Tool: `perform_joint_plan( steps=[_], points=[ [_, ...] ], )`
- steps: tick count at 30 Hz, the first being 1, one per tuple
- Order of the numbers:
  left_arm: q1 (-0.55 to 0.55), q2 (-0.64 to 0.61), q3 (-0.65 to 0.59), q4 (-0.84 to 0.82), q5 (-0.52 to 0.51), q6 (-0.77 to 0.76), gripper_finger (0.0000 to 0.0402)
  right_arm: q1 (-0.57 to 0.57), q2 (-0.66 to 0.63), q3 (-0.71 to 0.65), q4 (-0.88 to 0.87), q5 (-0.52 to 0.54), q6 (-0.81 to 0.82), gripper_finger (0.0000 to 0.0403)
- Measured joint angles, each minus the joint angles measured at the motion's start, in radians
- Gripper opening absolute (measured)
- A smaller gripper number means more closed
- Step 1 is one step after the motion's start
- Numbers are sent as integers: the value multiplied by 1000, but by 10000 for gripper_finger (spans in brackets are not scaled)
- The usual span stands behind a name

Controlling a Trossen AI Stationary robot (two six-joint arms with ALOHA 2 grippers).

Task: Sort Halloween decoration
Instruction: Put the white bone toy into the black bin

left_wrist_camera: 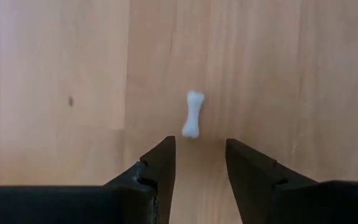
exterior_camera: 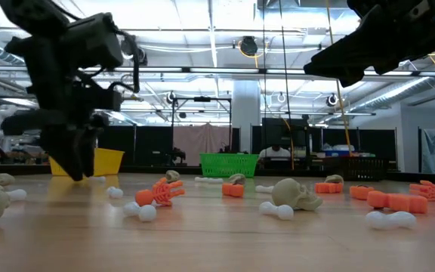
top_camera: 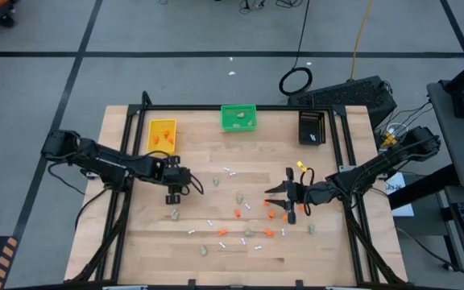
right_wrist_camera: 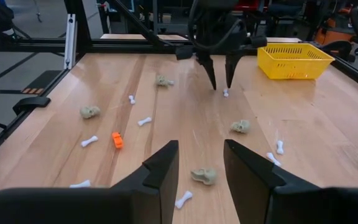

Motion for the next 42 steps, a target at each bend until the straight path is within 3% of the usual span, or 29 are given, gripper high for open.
perform_joint_plan(
  steps=[6, 35, 42],
  points=[
    [0, -3, -31, 71, -3, 14, 137, 0, 0, 0, 0, 0, 0, 114],
    [101, -1, -33, 90, 89, -2, 136, 0, 0, 0, 0, -1, -8, 114],
    [101, 0, -33, 92, 89, -3, 106, 0, 0, 0, 0, -1, -11, 114]
  ],
)
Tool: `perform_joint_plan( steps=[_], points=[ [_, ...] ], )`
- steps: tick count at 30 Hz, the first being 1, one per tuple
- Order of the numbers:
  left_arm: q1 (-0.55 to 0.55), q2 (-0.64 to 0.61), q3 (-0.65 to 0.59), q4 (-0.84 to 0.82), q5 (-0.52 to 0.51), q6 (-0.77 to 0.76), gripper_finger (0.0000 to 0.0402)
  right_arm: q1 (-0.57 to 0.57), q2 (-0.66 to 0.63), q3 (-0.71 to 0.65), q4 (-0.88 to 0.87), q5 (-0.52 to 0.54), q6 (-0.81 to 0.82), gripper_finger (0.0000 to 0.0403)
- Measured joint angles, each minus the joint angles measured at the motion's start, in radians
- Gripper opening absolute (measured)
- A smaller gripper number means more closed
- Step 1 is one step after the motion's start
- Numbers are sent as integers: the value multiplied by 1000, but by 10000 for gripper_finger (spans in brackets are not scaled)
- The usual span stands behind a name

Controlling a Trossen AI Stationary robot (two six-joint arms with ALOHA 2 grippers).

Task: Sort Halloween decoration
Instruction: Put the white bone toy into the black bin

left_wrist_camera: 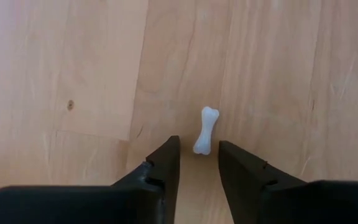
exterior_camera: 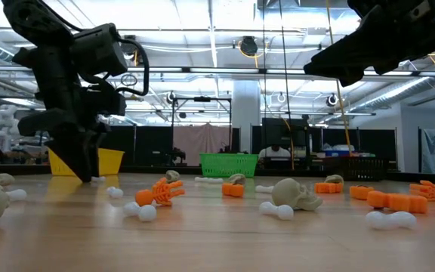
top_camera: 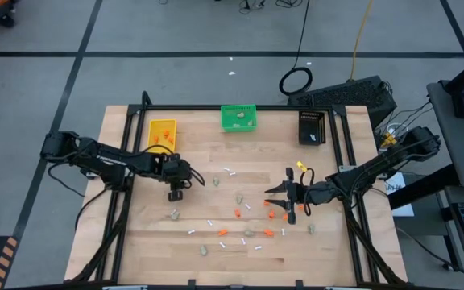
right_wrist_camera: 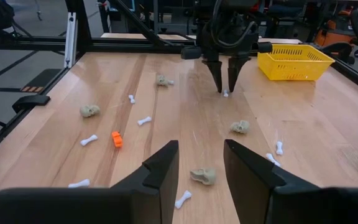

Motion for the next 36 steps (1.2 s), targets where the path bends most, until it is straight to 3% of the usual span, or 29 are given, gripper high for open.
perform_joint_plan(
  steps=[16, 36],
  points=[
    [0, 0, 0, -1, 13, 4, 12, 0, 0, 0, 0, 0, 0, 114],
    [0, 3, 36, -67, 27, 10, 6, 0, 0, 0, 0, 1, -7, 114]
  ],
)
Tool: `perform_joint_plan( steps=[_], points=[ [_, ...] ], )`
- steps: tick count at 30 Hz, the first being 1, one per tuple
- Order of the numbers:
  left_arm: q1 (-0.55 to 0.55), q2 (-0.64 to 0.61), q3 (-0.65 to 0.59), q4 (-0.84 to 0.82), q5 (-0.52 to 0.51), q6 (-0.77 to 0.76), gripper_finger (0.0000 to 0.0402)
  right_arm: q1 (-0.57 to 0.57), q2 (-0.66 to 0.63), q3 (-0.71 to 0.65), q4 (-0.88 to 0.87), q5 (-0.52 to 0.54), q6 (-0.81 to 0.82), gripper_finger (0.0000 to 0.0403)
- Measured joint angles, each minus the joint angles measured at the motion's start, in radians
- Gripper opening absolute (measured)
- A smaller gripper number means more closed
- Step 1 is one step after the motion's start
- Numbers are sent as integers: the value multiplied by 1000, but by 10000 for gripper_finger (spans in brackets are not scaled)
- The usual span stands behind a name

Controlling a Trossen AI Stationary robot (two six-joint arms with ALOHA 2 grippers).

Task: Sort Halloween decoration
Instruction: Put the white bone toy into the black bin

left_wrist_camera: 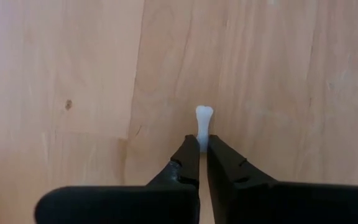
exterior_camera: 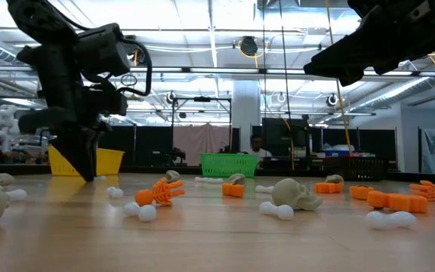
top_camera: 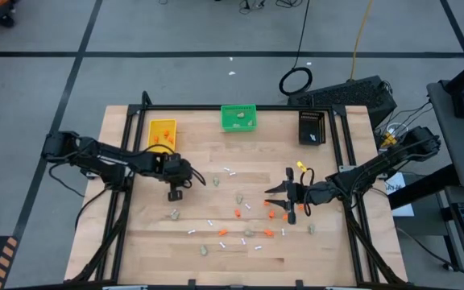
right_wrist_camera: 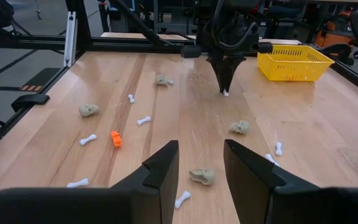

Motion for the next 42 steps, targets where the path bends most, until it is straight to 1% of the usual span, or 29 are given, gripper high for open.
perform_joint_plan(
  steps=[7, 13, 21, 28, 31, 34, 42],
  points=[
    [-3, 0, 63, -70, 2, -6, 3, 0, 0, 0, -6, 0, 0, 114],
    [-27, -54, 94, -80, 2, -7, 4, 0, 0, 0, -17, 0, 3, 114],
    [-92, -192, 110, -5, 1, -10, 5, 0, 0, 0, -23, 1, 4, 114],
    [-156, -273, 111, 130, -33, -9, 6, 0, 0, 0, -22, 2, 4, 114],
    [-179, -281, 111, 189, -60, -1, 6, 0, 0, 0, -21, 2, 4, 114],
    [-192, -280, 111, 208, -79, 14, 6, 0, 0, 0, -21, 2, 4, 114],
    [-217, -265, 103, 186, -93, -31, 6, 0, 0, 0, -21, 2, 8, 114]
  ],
)
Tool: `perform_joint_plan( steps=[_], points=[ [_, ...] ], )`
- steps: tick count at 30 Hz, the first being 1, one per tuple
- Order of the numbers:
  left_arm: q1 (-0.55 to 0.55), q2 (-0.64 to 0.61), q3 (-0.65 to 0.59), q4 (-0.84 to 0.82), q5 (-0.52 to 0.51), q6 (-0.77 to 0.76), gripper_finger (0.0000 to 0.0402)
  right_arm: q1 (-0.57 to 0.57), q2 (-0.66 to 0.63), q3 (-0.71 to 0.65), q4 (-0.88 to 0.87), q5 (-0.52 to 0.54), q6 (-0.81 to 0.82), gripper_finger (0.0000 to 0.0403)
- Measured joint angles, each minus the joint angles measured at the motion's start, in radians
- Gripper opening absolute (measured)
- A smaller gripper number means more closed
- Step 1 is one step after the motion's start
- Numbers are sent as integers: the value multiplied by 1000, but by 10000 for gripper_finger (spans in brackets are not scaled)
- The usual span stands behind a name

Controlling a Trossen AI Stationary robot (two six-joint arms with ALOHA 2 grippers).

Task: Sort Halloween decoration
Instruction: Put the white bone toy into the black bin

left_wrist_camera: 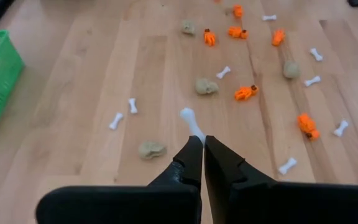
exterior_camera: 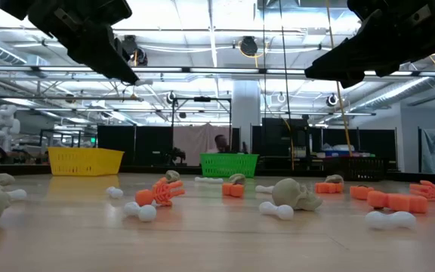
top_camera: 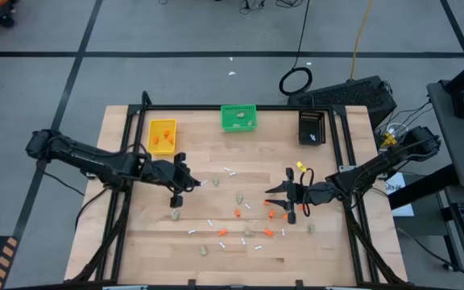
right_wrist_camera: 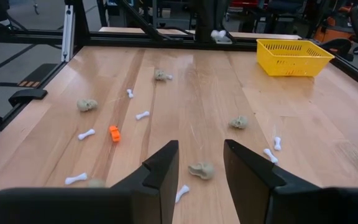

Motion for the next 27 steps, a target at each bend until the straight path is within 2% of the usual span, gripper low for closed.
perform_joint_plan(
  steps=[8, 20, 24, 27],
  points=[
    [-33, 42, 0, -20, 0, -55, 6, 0, 0, 0, 7, 0, 0, 114],
    [-72, 238, 0, -65, -2, -137, 6, 0, 0, 0, 7, 0, 3, 114],
    [-72, 267, 0, -55, -13, -133, 6, 0, 0, 0, 7, 0, 2, 114],
    [-78, 289, 0, 6, 28, -106, 6, 0, 0, 0, 6, 0, 1, 114]
  ],
)
